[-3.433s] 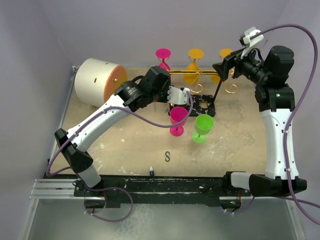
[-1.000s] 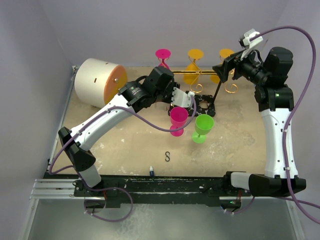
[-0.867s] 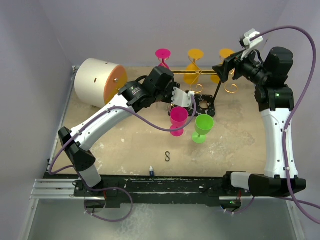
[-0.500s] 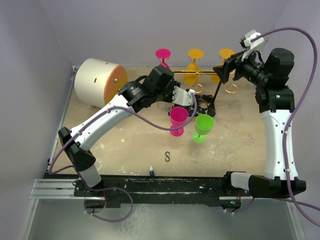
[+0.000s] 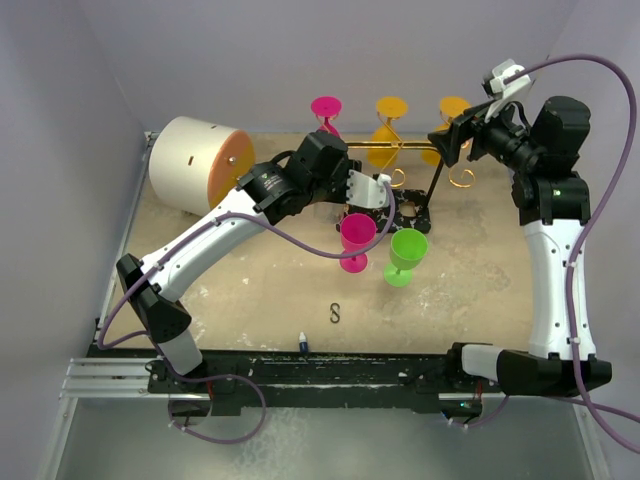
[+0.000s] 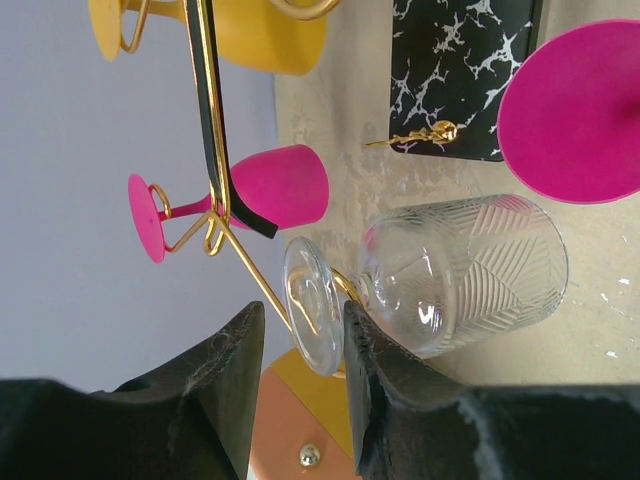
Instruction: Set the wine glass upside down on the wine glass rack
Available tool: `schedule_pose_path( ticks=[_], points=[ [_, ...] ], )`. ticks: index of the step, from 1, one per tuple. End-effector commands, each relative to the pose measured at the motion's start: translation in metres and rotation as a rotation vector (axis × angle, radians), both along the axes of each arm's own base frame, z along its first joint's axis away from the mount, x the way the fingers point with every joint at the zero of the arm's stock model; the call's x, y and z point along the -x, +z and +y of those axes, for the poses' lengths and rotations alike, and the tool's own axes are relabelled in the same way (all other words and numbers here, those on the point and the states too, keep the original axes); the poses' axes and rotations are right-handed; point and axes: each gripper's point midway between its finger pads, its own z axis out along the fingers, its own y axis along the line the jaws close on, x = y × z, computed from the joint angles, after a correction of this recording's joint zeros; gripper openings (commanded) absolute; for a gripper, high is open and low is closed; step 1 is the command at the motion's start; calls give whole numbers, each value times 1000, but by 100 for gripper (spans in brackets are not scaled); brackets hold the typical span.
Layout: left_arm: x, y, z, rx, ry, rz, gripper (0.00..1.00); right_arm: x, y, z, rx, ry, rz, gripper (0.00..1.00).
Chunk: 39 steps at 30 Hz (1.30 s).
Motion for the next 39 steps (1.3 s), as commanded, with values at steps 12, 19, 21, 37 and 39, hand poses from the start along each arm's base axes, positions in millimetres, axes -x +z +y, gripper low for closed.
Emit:
schedule_pose_path(
  ticks=[12, 19, 21, 37, 39],
  points=[
    [3, 51, -6, 196, 26, -70, 43, 9, 19, 1, -5, 20, -72, 88],
    [4, 43, -7, 192, 26, -45, 47, 9, 18, 1, -6, 18, -70, 89],
    [5, 40, -7, 188, 27, -39, 49, 9, 18, 1, -5, 18, -70, 89],
    [4, 37, -5, 188, 39, -35, 59, 8, 17, 0, -5, 18, -69, 89],
    [5, 36, -6, 187, 39, -32, 61, 7, 17, -1, -6, 15, -67, 89]
  ],
)
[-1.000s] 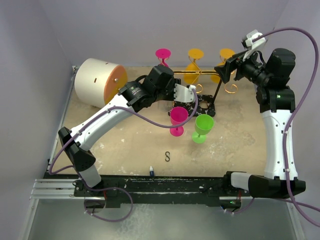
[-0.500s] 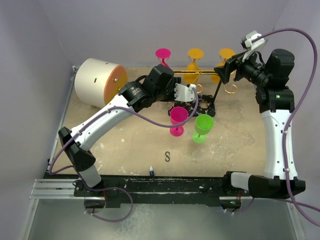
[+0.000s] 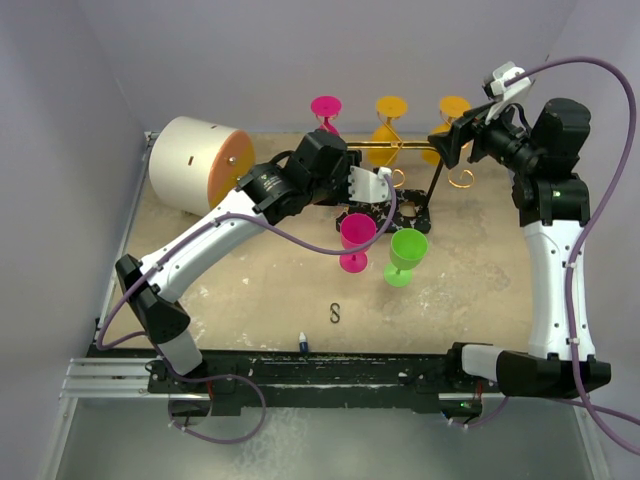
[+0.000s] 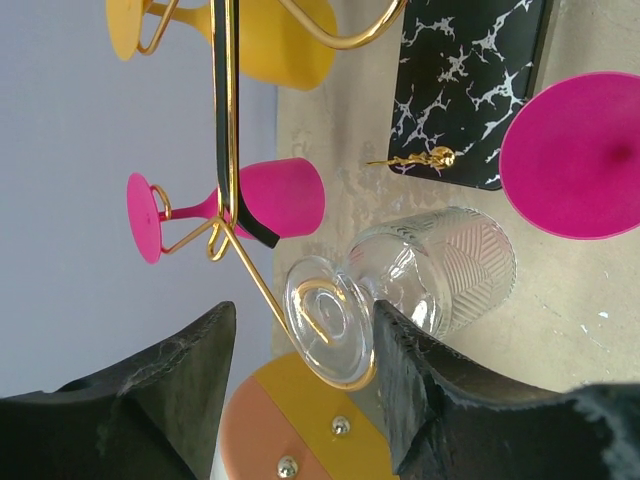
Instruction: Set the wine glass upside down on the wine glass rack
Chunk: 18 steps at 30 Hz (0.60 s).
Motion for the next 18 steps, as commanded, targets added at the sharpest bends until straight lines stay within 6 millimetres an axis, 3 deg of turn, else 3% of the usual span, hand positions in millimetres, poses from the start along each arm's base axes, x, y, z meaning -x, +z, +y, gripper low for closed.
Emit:
schedule_pose_path(
  ticks=[1, 18],
  points=[
    [5, 31, 1, 93, 4, -51, 61, 7, 21, 1, -2, 9, -73, 89],
    [11, 21, 4, 74, -1, -17, 73, 8, 21, -1, 3, 4, -77, 89]
  ],
)
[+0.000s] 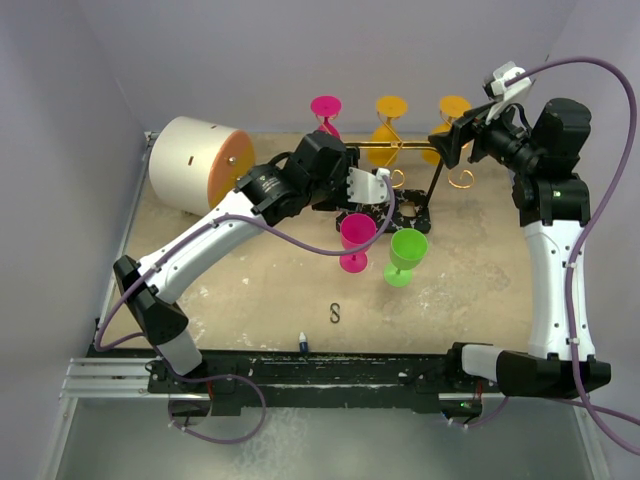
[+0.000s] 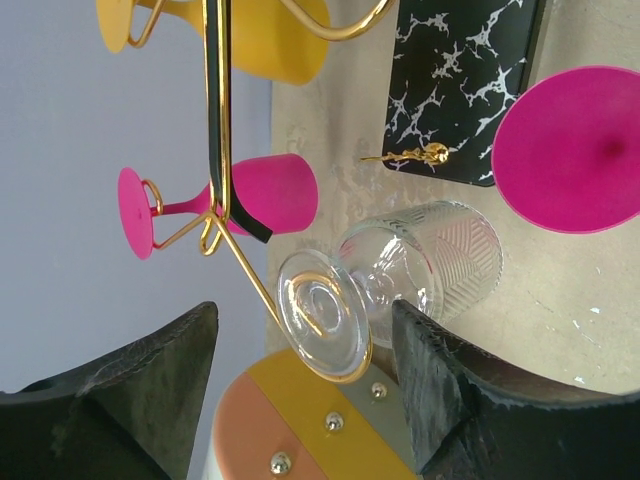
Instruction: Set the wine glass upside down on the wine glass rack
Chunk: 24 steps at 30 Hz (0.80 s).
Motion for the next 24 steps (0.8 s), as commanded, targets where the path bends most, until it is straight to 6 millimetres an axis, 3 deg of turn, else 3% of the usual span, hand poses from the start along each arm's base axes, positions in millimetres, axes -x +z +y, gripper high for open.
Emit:
schedule_pose_path(
  ticks=[1, 8, 15, 19, 24],
  points=[
    [9, 19, 2, 65, -5, -19, 74, 8, 21, -1, 4, 2, -78, 89],
    [14, 21, 0, 86, -21, 2, 78, 8, 20, -2, 5, -2, -77, 89],
    [36, 42, -2, 177, -74, 63, 85, 9, 15, -3, 38, 3, -60, 89],
    [58, 50, 0, 218, -129, 130, 90, 24, 6, 4, 106, 77, -41, 89],
    [76, 64, 9, 276, -168, 183, 96, 55, -31, 16, 204, 230, 72, 89]
  ],
)
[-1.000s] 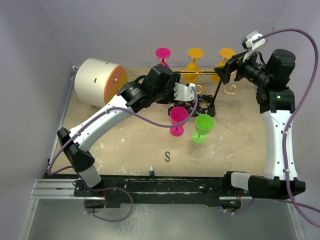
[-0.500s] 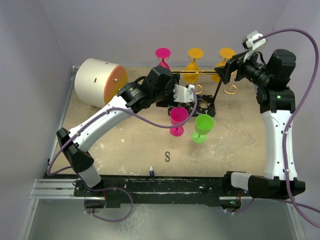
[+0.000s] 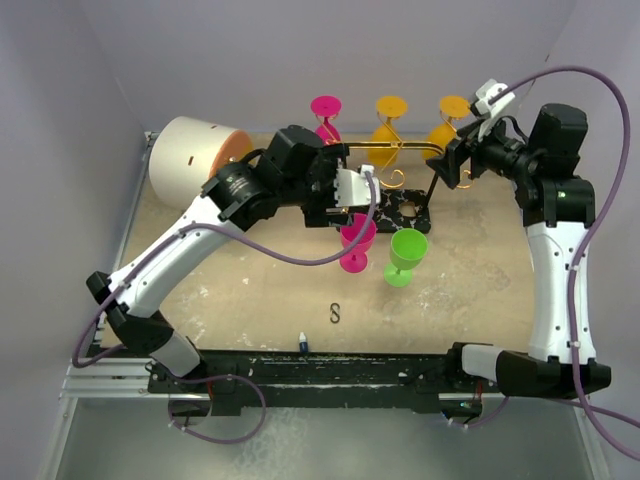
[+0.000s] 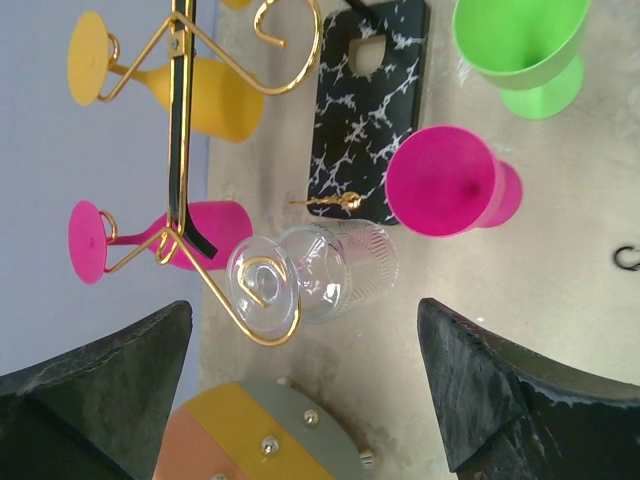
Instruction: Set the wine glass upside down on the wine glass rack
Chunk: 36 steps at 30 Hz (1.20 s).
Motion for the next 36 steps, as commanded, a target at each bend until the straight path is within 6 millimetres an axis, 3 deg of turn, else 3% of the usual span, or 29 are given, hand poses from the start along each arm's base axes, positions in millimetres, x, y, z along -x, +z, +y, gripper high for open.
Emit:
schedule_pose_path(
  ticks=[1, 5, 11, 15, 22, 36],
  points=[
    [29, 51, 13, 161, -48, 31, 97, 43, -16, 14, 115, 171, 39, 88],
    [26, 71, 33, 238, -17, 42, 99, 65, -58, 19, 231, 246, 145, 84],
    [6, 92, 73, 327, 113, 19, 99, 95, -127, 29, 402, 320, 273, 82],
    [-7, 95, 94, 352, 189, 2, 99, 96, -166, 24, 456, 287, 358, 76],
    [-21, 90, 112, 366, 242, 9, 99, 70, -180, 11, 485, 142, 322, 71],
    [-27, 81, 113, 356, 245, 31, 99, 40, -217, 4, 508, 35, 403, 59]
  ],
)
